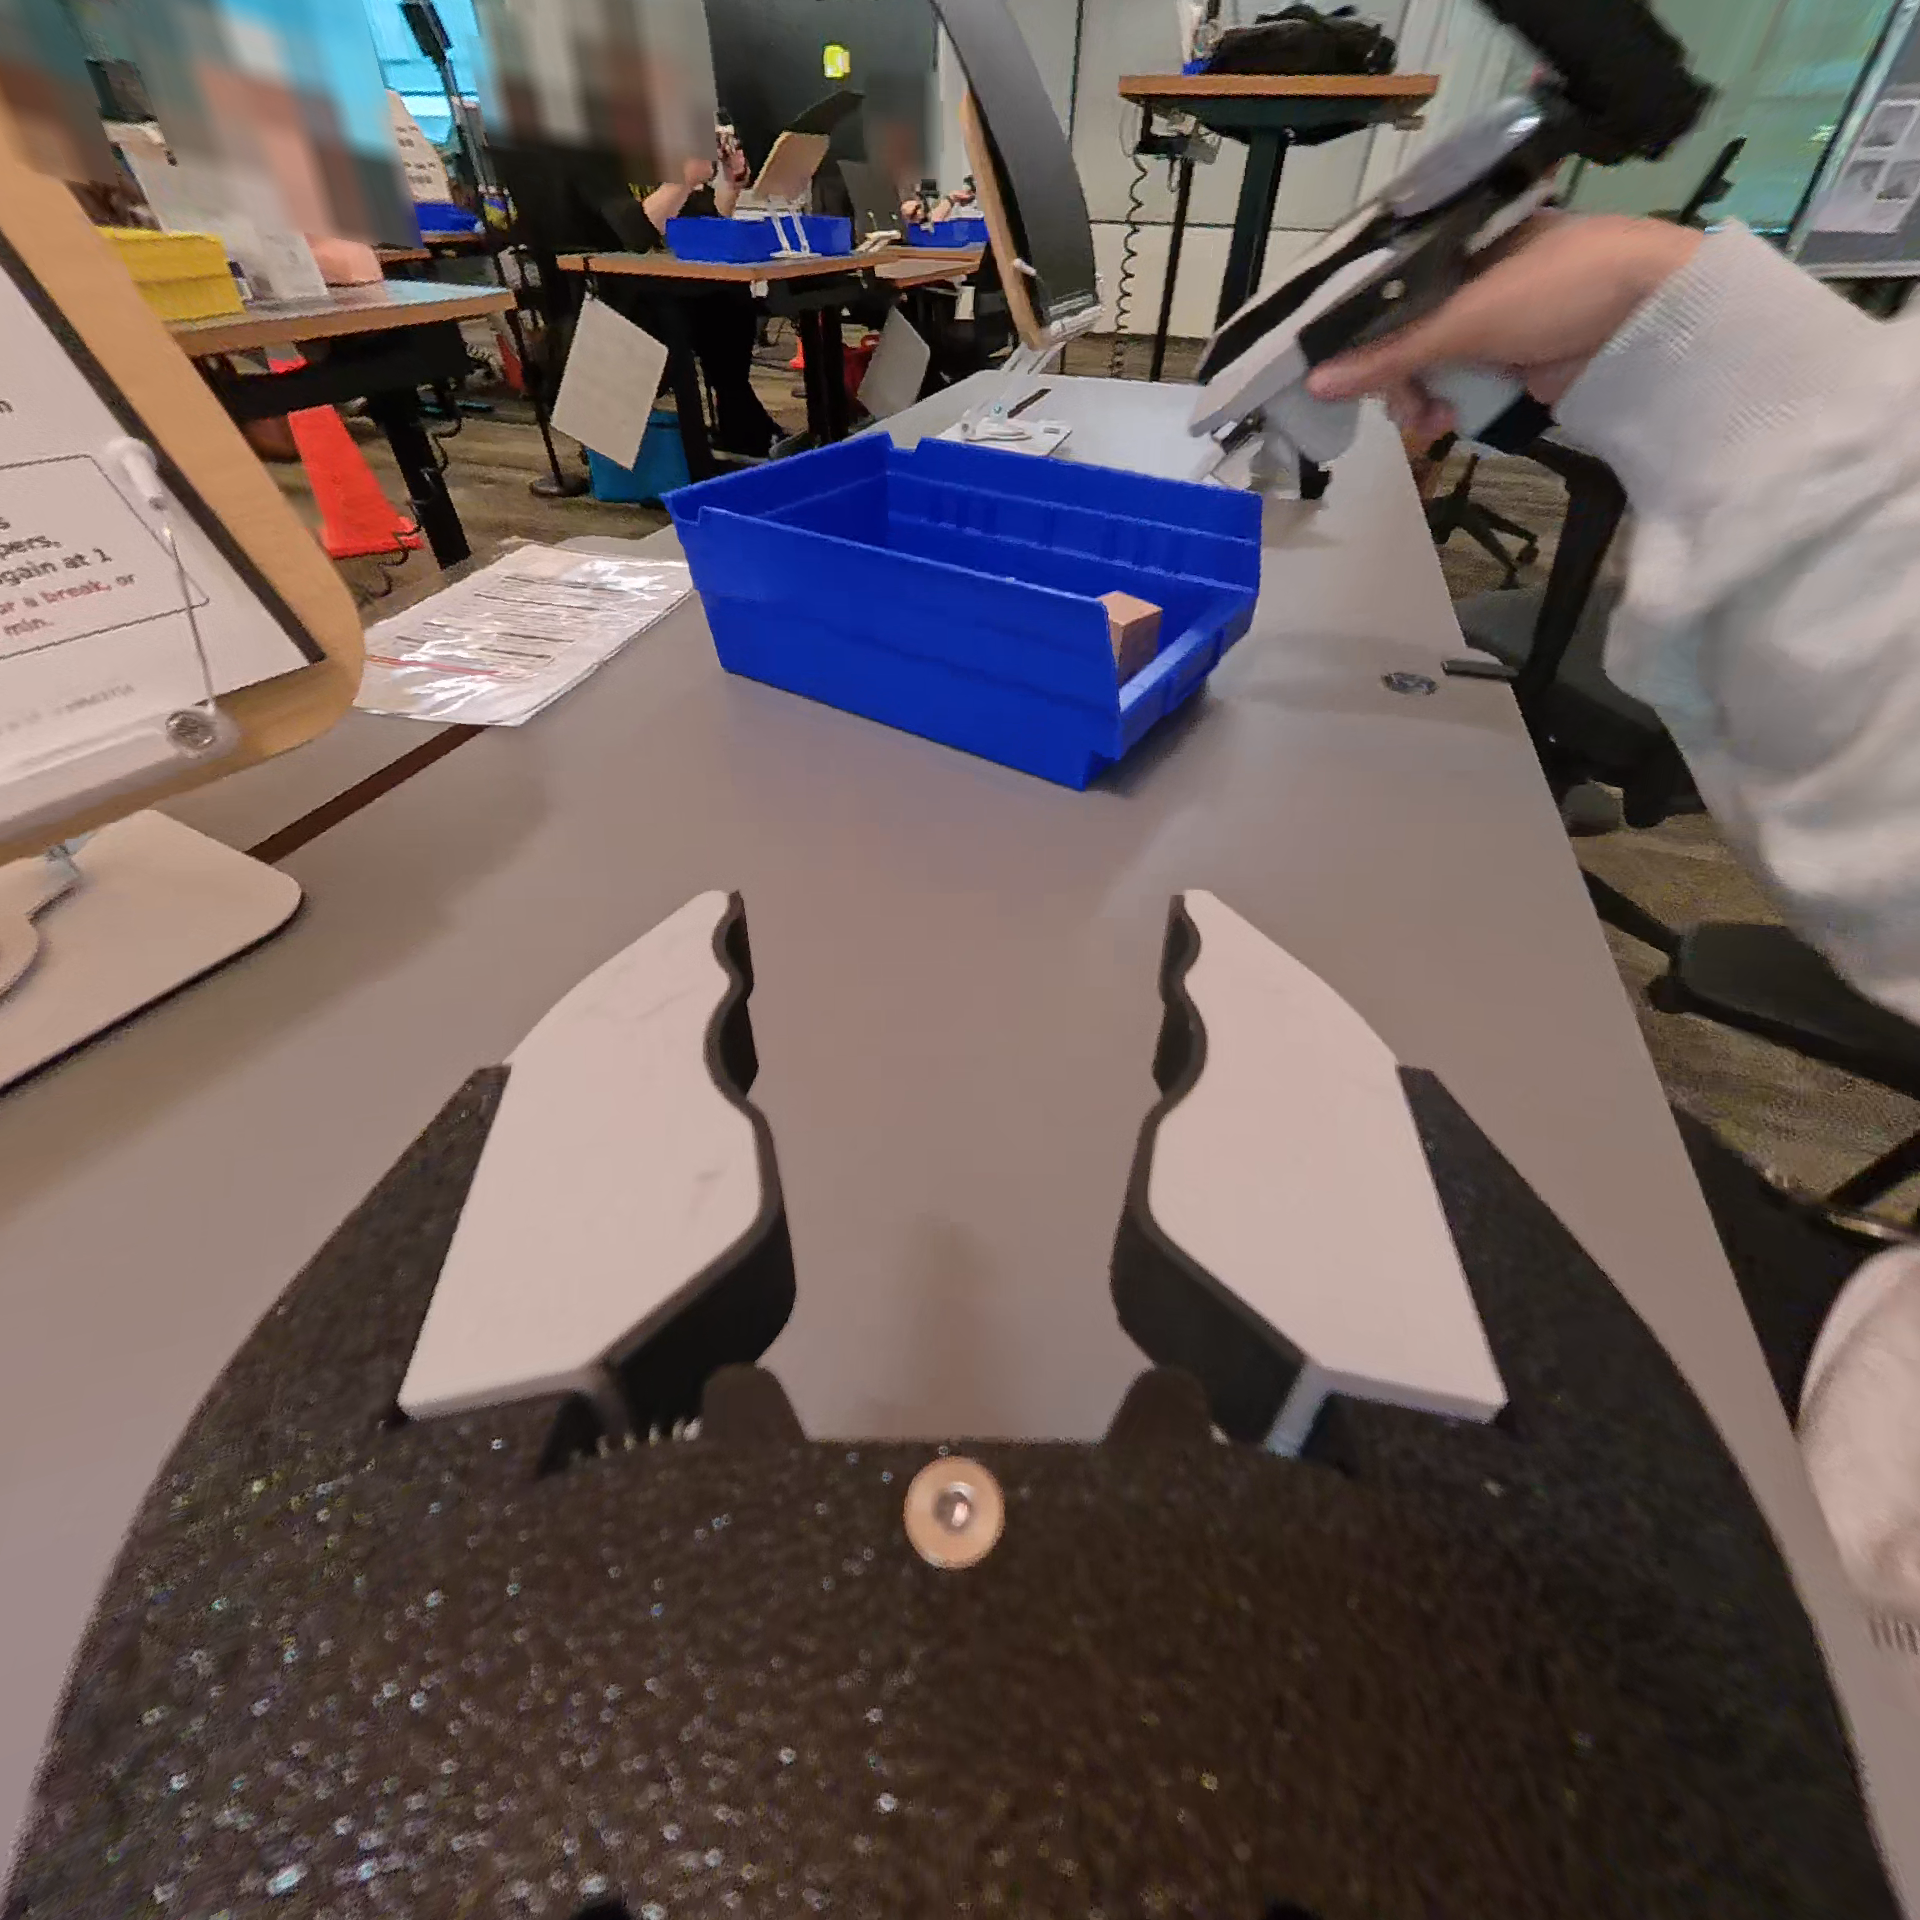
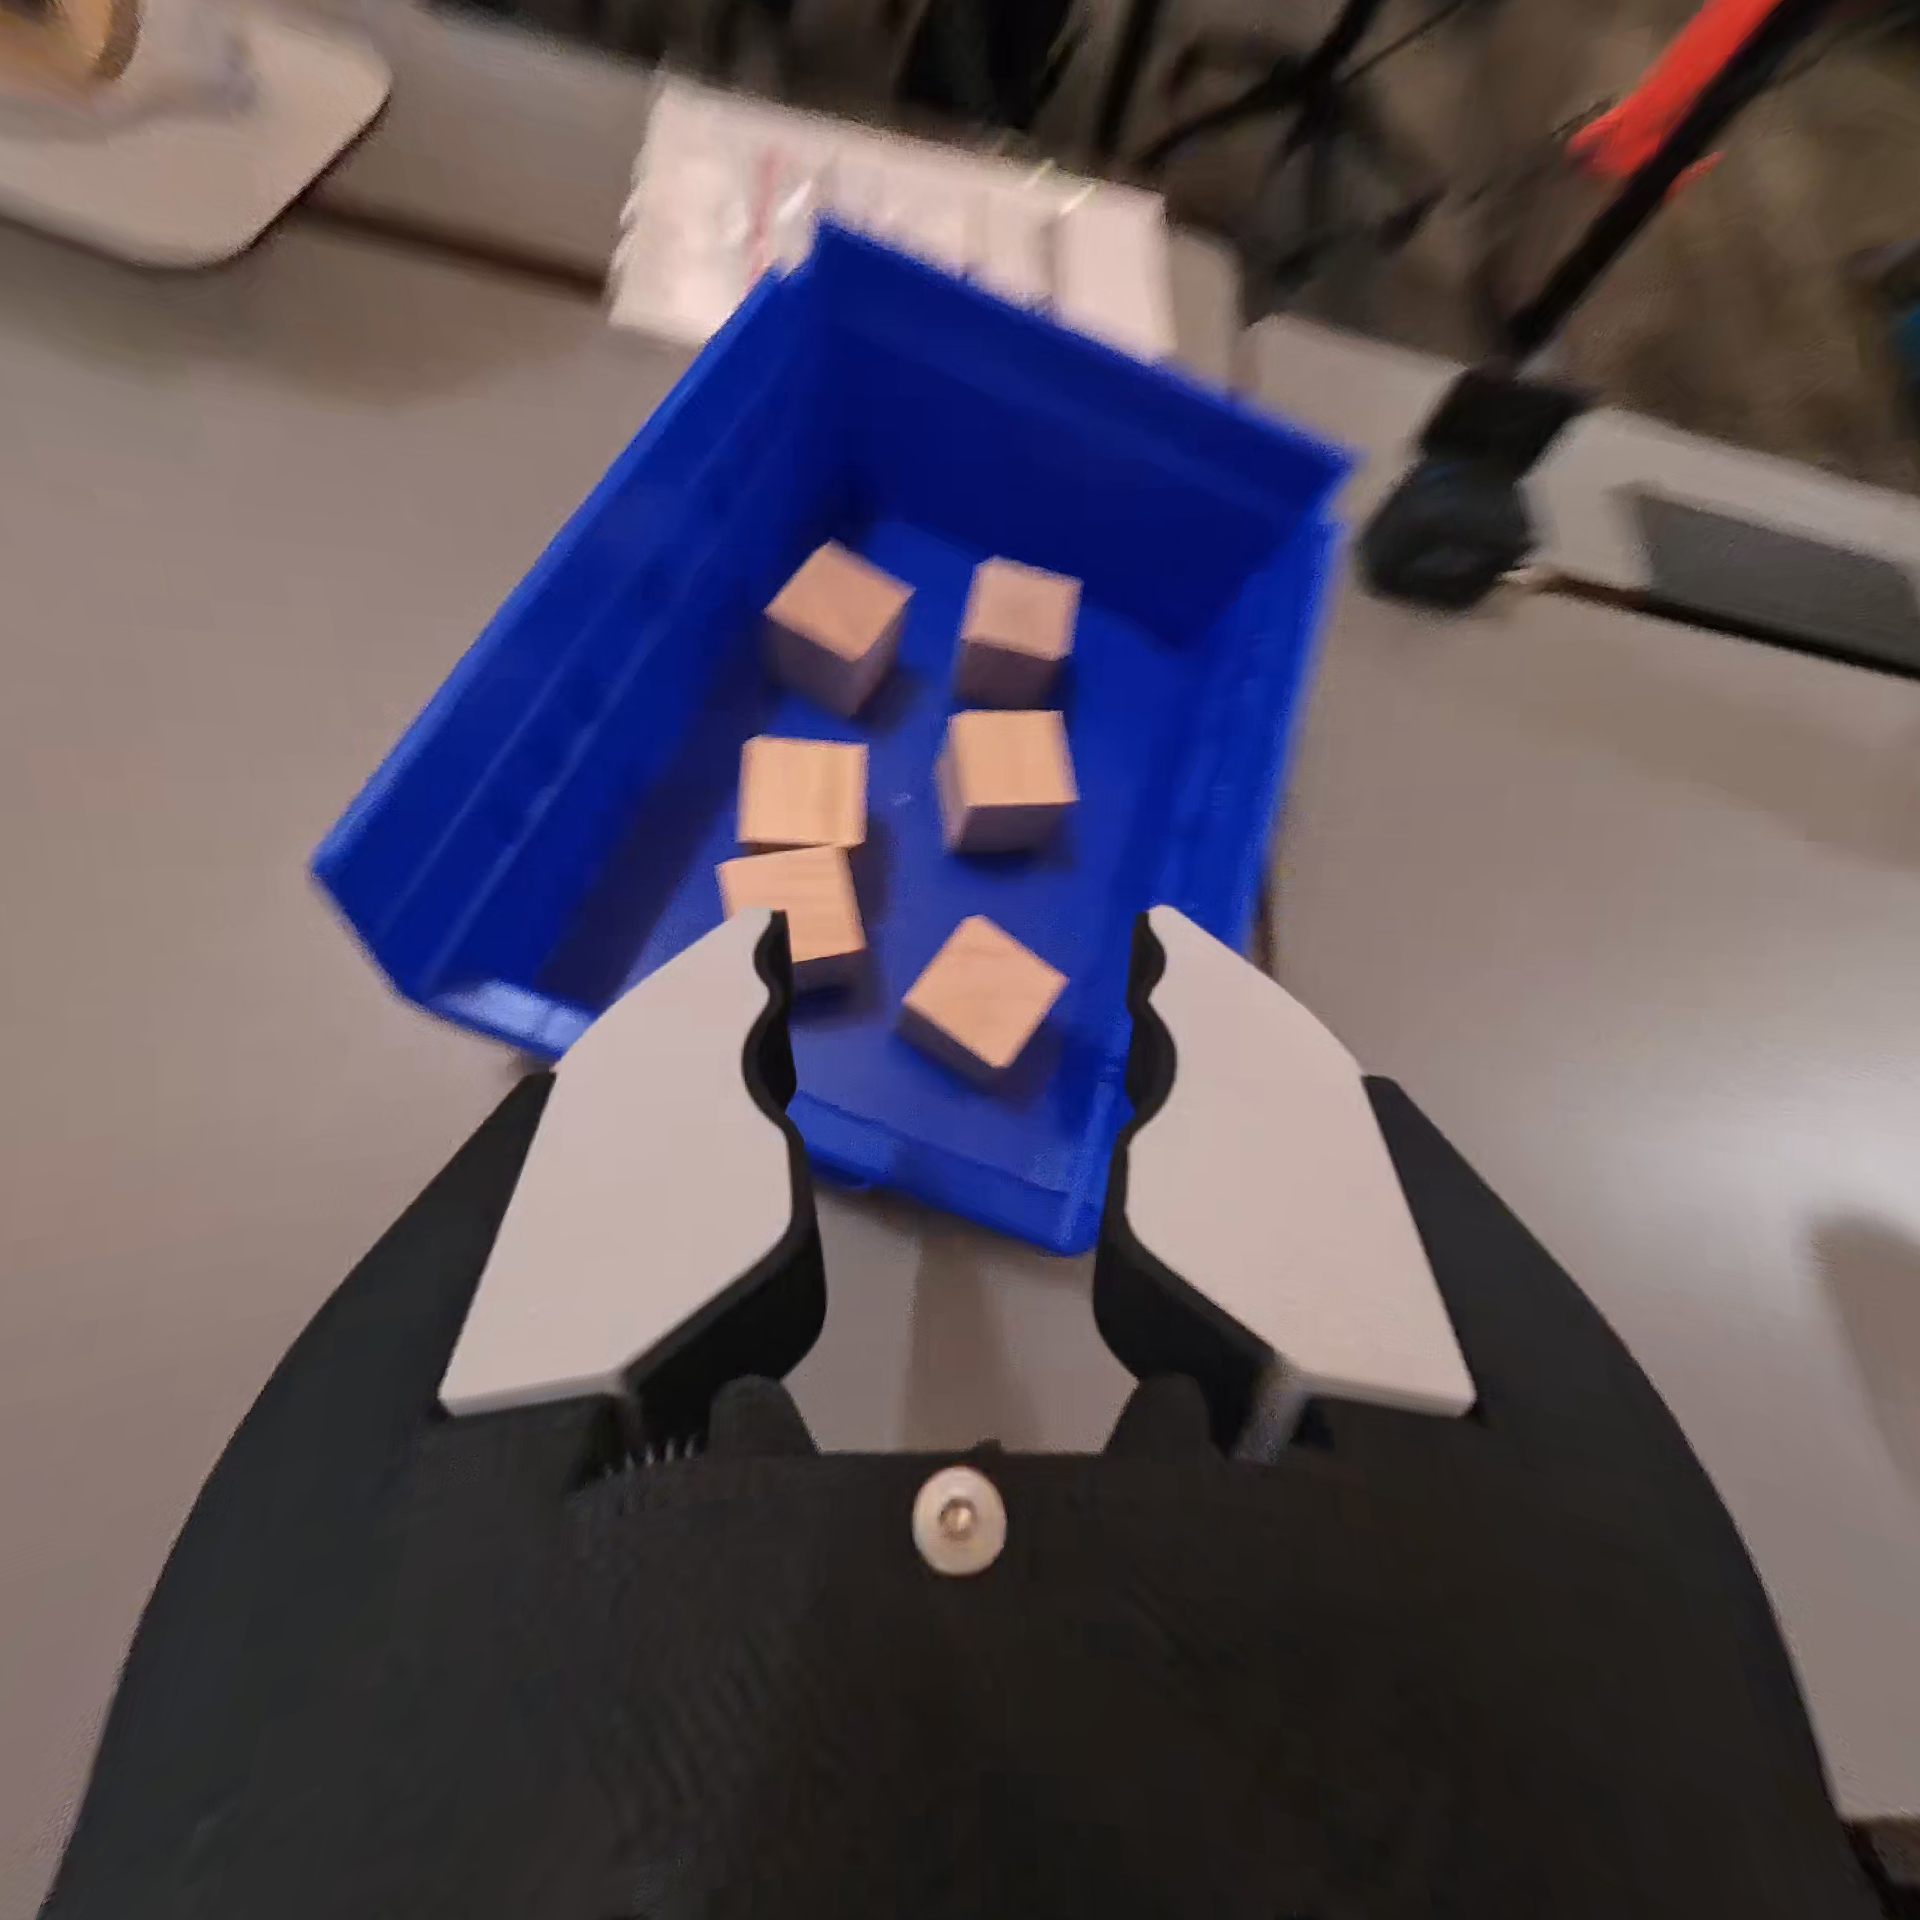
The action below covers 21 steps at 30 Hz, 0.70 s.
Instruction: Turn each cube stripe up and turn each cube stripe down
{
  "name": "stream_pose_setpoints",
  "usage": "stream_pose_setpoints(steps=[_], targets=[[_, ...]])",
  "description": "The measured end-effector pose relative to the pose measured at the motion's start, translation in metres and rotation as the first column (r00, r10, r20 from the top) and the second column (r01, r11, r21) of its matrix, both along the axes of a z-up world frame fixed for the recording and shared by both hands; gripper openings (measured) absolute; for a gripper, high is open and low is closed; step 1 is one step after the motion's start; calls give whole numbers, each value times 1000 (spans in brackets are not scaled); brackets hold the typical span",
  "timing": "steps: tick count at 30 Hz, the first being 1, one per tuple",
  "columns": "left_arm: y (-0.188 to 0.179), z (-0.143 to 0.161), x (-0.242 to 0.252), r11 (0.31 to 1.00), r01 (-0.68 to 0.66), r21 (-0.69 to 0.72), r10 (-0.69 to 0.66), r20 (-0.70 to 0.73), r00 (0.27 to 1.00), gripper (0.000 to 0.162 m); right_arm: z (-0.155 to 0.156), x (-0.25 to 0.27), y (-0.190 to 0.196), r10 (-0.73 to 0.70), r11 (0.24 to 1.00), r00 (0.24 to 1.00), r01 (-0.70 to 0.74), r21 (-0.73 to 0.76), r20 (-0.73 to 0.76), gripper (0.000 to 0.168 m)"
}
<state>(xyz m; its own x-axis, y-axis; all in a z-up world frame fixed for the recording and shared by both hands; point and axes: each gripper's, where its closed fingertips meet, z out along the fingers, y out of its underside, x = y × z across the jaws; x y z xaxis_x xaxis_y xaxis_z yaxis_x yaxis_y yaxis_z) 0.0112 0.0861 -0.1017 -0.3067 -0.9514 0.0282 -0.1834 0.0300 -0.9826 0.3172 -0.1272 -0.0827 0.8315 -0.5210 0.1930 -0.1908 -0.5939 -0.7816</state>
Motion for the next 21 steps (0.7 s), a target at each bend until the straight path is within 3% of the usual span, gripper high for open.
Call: stream_pose_setpoints(steps=[3,7,11,16,21], targets=[[-21,3,29,1000,-19,-20,18,-47,999,75,6,17,-34,-119,989,988,109,100,100,63],[-58,11,75,998,-30,-56,25,-86,996,72,-26,29,-60,-191,975,981,185,125,33,62],[-93,20,125,999,-48,-21,46,-78,996,72,-42,35,-61,-202,947,979,206,247,-42,59],[-124,7,183,997,-73,3,73,-148,986,70,-55,40,-60,-211,937,976,216,274,-46,57],[-116,-21,226,967,-233,102,250,-207,946,63,-65,46,-59,-222,938,975,214,274,-3,52]])
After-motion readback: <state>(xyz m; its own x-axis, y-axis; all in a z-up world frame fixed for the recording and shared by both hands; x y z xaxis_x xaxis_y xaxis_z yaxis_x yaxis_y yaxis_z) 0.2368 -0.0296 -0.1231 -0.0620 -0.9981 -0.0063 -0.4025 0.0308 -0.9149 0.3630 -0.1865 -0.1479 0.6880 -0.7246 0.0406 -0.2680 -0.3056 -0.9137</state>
